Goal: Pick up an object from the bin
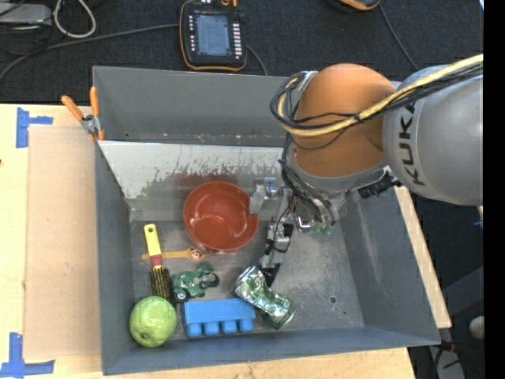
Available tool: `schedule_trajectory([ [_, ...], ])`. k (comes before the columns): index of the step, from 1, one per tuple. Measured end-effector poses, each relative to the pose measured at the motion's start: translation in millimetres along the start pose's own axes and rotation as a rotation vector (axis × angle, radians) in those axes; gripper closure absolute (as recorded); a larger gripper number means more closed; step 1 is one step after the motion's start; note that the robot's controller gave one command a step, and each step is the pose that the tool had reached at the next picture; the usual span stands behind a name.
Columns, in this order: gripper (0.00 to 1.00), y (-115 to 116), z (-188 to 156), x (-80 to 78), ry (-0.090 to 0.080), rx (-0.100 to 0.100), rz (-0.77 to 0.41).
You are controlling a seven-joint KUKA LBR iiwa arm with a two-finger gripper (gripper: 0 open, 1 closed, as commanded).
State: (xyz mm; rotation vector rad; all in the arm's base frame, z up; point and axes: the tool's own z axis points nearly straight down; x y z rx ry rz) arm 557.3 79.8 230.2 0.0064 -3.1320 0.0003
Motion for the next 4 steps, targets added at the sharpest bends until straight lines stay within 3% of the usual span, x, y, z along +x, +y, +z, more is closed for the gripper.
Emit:
schedule_trajectory([
  [1,0.0,-0.7,-4.8,-1.3,-0.008,-0.001,0.004],
  [2,0.0,27.7,71.9,-38.7,-0.002,-0.002,0.018],
  [3,0.0,43.6,70.2,-52.3,-0.018,-0.003,0.027],
  [4,0.0,1.5,86.9,-29.3,-0.004,-0.002,0.042],
])
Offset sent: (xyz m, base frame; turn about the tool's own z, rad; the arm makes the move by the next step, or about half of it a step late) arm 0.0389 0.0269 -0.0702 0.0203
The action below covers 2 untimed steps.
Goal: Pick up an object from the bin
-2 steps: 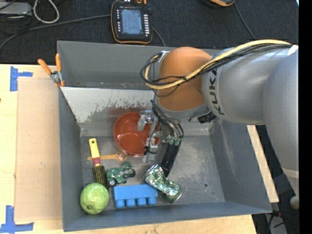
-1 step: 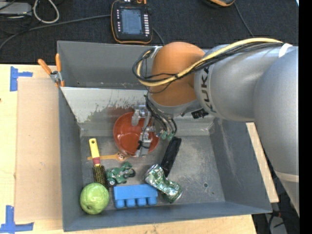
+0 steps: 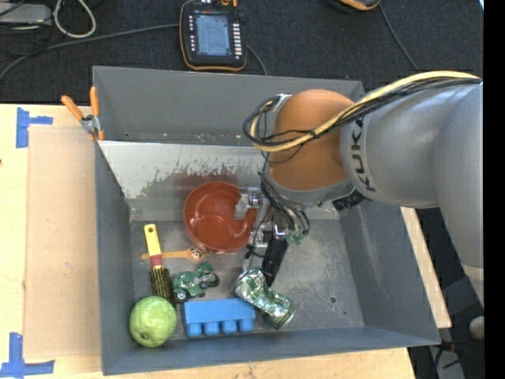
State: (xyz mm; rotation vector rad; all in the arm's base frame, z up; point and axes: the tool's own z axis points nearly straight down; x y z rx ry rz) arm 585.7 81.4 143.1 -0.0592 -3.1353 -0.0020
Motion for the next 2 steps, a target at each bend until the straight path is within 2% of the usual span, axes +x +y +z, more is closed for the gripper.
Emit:
schedule_trajectory([
  [1,0.0,-1.7,73.8,-2.9,-0.012,-0.005,0.0],
  [2,1.0,47.1,75.5,-9.7,0.036,-0.001,0.145],
])
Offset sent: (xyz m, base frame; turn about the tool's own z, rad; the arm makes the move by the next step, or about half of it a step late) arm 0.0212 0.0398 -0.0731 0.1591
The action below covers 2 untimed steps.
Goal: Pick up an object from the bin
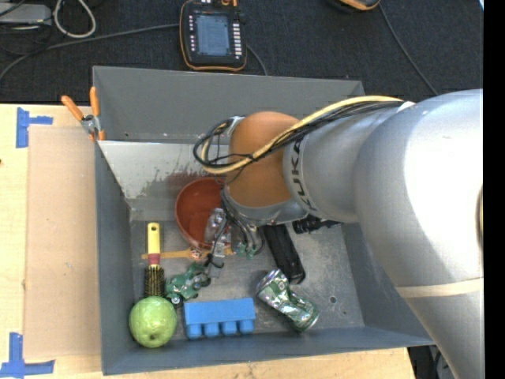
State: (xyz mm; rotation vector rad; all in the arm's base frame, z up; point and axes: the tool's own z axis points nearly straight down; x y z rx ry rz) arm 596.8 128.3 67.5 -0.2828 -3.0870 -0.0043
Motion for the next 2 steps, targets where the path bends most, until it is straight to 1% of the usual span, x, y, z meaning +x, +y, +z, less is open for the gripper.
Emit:
schedule_trajectory([
  [1,1.0,0.0,-0.1,0.1,0.0,0.0,0.0],
  [2,1.0,-0.6,-26.8,2.6,0.001,0.0,0.0],
])
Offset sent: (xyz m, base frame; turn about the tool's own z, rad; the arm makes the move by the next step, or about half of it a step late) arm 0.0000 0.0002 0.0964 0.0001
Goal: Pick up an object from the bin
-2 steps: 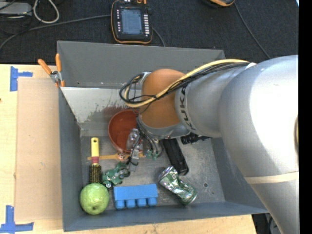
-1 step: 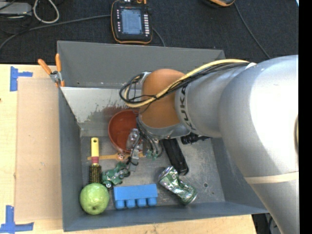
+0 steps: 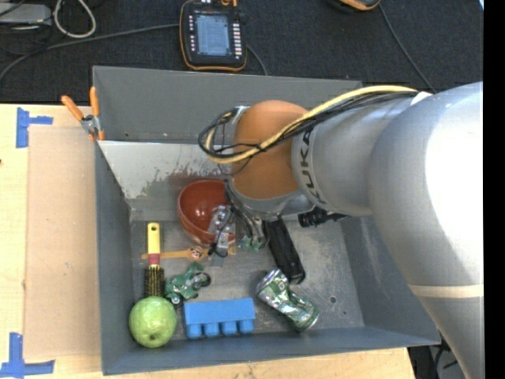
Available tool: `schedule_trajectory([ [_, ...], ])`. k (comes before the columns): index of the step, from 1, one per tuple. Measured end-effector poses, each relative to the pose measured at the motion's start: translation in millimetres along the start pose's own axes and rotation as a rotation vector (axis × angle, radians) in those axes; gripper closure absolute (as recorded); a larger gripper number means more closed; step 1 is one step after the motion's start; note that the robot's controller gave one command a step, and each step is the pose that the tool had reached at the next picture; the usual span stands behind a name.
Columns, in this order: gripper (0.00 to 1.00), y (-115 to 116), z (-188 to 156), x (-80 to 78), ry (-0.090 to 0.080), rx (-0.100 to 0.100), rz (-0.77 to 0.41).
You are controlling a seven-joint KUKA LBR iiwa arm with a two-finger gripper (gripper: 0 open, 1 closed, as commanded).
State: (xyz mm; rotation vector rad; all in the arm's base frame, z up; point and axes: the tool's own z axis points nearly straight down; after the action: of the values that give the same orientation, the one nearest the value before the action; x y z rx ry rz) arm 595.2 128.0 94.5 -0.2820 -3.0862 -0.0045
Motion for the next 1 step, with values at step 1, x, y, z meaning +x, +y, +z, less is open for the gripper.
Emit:
schedule_trajectory([
  [1,1.0,0.1,-35.2,-0.5,-0.007,-0.002,0.0],
])
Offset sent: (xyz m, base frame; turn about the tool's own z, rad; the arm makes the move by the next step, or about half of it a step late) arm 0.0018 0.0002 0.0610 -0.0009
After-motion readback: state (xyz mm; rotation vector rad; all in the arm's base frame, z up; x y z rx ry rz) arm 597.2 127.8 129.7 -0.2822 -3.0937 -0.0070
